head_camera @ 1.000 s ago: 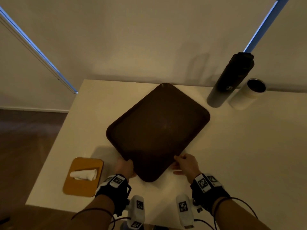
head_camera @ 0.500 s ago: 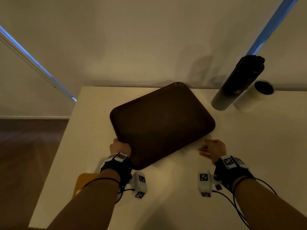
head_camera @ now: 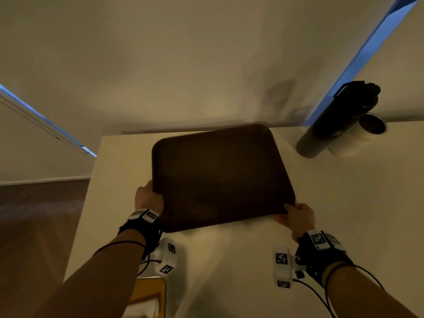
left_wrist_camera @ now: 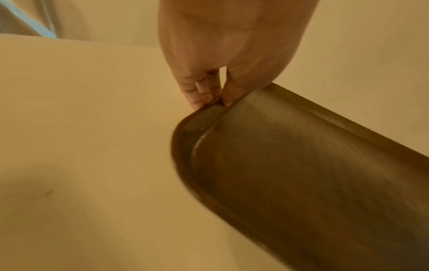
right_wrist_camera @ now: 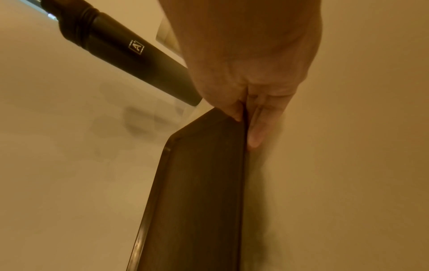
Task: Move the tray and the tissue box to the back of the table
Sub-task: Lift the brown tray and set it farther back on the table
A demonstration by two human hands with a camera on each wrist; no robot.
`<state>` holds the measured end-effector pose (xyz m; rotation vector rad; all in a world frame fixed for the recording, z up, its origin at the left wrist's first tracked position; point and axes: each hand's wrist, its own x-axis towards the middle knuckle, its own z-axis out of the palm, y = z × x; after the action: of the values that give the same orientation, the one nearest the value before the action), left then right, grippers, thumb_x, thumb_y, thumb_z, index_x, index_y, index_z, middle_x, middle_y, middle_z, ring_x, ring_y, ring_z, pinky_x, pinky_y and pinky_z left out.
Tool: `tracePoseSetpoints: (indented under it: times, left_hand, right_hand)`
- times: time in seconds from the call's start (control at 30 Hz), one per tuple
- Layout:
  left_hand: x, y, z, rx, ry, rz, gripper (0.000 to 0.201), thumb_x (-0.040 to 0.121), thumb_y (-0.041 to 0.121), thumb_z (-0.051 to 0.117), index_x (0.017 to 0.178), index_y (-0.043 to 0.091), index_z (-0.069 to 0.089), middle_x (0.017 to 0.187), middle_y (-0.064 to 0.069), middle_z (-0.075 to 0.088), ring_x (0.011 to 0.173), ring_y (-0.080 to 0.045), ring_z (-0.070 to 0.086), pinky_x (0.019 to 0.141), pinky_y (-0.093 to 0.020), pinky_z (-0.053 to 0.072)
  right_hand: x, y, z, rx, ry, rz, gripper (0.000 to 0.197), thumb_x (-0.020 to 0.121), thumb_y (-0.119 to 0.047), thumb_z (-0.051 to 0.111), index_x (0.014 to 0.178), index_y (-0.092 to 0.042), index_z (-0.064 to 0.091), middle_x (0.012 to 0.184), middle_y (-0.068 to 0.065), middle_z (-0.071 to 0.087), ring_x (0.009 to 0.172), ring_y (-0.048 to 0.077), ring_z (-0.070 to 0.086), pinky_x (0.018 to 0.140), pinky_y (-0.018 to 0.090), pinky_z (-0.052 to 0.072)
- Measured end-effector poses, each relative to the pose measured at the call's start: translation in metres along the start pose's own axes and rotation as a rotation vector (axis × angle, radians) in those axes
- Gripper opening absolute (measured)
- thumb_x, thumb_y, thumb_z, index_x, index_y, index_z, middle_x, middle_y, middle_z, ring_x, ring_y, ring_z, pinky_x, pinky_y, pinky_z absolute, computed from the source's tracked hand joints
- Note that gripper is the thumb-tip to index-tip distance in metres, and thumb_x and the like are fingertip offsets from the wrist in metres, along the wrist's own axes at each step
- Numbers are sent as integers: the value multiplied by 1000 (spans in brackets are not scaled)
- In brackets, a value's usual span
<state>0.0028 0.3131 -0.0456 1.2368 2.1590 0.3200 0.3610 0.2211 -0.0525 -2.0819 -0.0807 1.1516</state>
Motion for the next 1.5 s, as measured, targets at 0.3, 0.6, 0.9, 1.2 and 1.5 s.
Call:
tracePoseSetpoints:
  times: [0.3, 0.6, 0.9, 1.2, 1.5]
  left_hand:
    - [46, 5, 2, 28, 4, 105, 60, 85, 1, 43, 144, 15, 46, 115, -27, 63, 109, -41, 59, 94, -41, 47]
    - [64, -1, 2, 34, -11, 133, 60, 84, 1, 43, 142, 14, 48, 116, -27, 63, 111, -41, 59, 97, -41, 46]
    - [70, 0, 2, 32, -22, 138, 60, 84, 2, 43, 143, 13, 47, 119, -27, 64, 113, -41, 59, 101, -41, 45]
    - [72, -1, 3, 21, -41, 139, 61, 84, 3, 43, 144, 14, 45, 117, -26, 65, 113, -39, 59, 102, -41, 46]
    - [70, -2, 1, 3, -39, 129, 61, 83, 3, 43, 143, 13, 47, 115, -27, 66, 111, -40, 61, 101, -41, 48]
  right_hand:
    - [-1, 0, 13, 3, 56, -22, 32, 89, -8, 59, 119, 2, 55, 111, 25, 65, 69, 32, 66, 62, 39, 57]
    - [-6, 6, 20, 74, 48, -14, 31, 92, -8, 56, 121, 3, 54, 114, 29, 64, 61, 26, 64, 42, 25, 56]
    - [-9, 5, 21, 102, 44, -8, 32, 92, -7, 55, 123, 2, 53, 116, 28, 63, 62, 27, 64, 47, 30, 55]
    - [-10, 1, 20, 101, 55, -5, 31, 92, -6, 55, 121, 3, 53, 115, 27, 62, 62, 26, 62, 37, 25, 53]
    - [-12, 3, 20, 95, 47, -23, 33, 92, -7, 55, 123, 3, 53, 117, 28, 63, 63, 25, 63, 46, 30, 52]
